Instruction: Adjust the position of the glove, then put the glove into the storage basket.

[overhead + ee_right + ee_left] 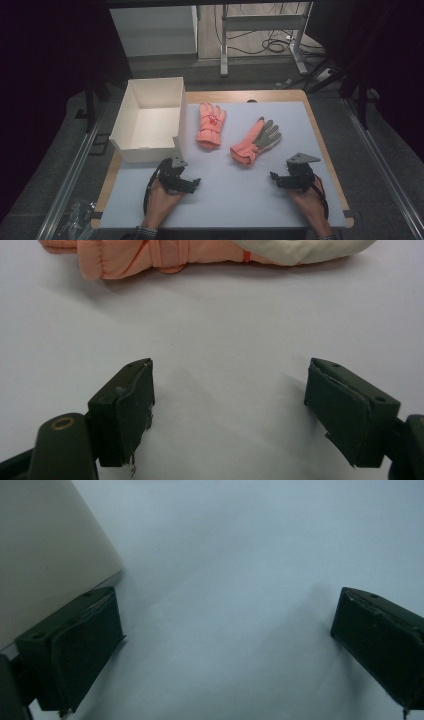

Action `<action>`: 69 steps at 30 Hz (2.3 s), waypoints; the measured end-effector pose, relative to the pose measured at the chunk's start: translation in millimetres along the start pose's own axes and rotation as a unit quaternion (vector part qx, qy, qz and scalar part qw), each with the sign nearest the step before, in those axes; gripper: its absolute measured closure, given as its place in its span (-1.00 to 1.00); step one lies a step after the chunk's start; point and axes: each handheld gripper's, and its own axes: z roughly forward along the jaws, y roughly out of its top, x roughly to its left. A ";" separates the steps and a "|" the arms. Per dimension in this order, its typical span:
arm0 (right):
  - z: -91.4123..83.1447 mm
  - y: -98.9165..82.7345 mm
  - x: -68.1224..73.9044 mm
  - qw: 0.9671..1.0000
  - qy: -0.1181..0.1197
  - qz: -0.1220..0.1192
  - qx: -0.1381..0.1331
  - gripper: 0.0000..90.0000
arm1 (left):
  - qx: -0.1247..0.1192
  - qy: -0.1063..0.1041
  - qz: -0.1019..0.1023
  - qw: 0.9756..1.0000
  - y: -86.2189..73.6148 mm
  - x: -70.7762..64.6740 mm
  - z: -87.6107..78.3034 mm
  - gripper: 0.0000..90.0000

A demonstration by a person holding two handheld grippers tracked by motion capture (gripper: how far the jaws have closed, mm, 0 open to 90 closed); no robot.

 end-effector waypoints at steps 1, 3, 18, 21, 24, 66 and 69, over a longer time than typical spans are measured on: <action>0.0 0.0 -0.2 1.000 0.001 0.001 0.000 -0.55 | 0.000 0.000 0.000 1.000 0.0 0.0 0.0 -1.00; 0.1 0.1 -0.5 1.000 0.002 0.001 0.001 -0.56 | 0.000 0.000 0.000 1.000 0.0 -0.1 0.0 -1.00; -0.8 0.4 -3.7 1.000 0.017 0.015 0.000 -0.59 | 0.003 0.001 0.001 1.000 0.2 0.1 -0.3 -0.99; 0.2 1.2 0.3 1.000 0.003 -0.001 0.005 -0.58 | 0.002 0.000 0.000 1.000 0.1 0.3 -0.2 -1.00; -0.1 1.1 -0.3 1.000 0.004 0.003 0.003 -0.58 | 0.002 0.000 0.000 1.000 -0.1 0.2 -0.2 -1.00; 26.1 93.2 -20.0 0.999 0.011 0.032 -0.011 0.13 | 0.001 0.000 -0.001 1.000 -0.2 0.4 -0.3 -1.00; 33.6 101.6 -23.2 0.999 0.015 0.040 -0.010 0.14 | 0.001 0.000 -0.001 1.000 -0.2 0.4 -0.3 -1.00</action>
